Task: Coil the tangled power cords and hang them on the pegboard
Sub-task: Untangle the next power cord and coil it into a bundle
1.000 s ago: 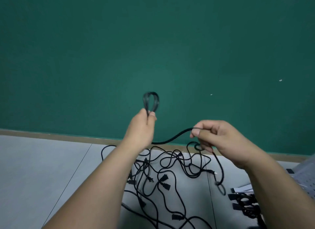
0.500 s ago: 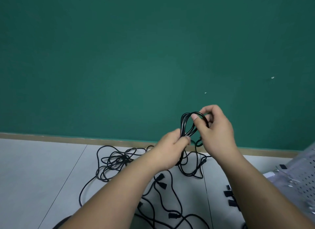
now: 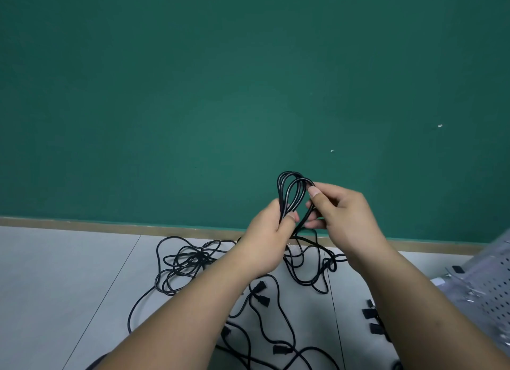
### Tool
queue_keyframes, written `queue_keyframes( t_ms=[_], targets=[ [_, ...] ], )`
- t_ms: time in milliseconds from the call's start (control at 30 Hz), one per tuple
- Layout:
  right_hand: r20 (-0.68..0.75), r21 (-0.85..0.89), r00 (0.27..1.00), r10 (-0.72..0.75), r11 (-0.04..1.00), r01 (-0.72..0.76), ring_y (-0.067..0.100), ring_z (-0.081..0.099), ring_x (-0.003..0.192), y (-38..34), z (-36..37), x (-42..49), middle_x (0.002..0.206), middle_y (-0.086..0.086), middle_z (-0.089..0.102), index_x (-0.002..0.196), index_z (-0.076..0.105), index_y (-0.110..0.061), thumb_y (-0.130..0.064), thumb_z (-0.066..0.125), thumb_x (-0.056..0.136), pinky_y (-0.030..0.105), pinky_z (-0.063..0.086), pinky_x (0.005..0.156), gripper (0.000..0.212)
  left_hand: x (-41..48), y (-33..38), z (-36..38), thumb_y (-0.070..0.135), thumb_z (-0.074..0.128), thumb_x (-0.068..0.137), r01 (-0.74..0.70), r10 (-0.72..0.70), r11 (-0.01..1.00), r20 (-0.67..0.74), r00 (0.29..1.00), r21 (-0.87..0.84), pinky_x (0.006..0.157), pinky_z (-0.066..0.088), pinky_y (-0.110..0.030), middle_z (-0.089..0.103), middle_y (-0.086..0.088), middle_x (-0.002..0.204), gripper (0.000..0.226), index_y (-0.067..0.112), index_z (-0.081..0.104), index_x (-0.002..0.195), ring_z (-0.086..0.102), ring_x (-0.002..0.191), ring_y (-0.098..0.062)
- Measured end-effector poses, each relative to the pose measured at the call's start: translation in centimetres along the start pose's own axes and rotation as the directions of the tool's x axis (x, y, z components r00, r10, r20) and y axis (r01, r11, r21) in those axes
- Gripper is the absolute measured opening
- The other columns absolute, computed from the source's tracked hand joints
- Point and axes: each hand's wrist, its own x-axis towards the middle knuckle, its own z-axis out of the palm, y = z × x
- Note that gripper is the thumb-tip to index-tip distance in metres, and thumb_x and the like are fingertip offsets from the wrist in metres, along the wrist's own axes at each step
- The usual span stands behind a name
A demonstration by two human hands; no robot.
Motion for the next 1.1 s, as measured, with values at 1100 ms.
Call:
queue_keyframes(
  t_ms=[1100],
  targets=[
    [-0.037,0.197,0.981,-0.19,0.961,0.194,0.02,0.056,0.059,-0.1,-0.8,0.6,0.089,0.003,0.077,0.105,0.073,-0.011,-0.009,0.079,0.093,0.026,0.05,0.053,0.014,-0.9,2.0,0.3,0.041,0.047,0.112,0.204,-0.121,0.856,0.2,0.972,-0.475,0.051,0.03,-0.024,0.036,0.006,0.063,0.034,0.012,0.06,0.099,0.024,0.052,-0.012]
  ],
)
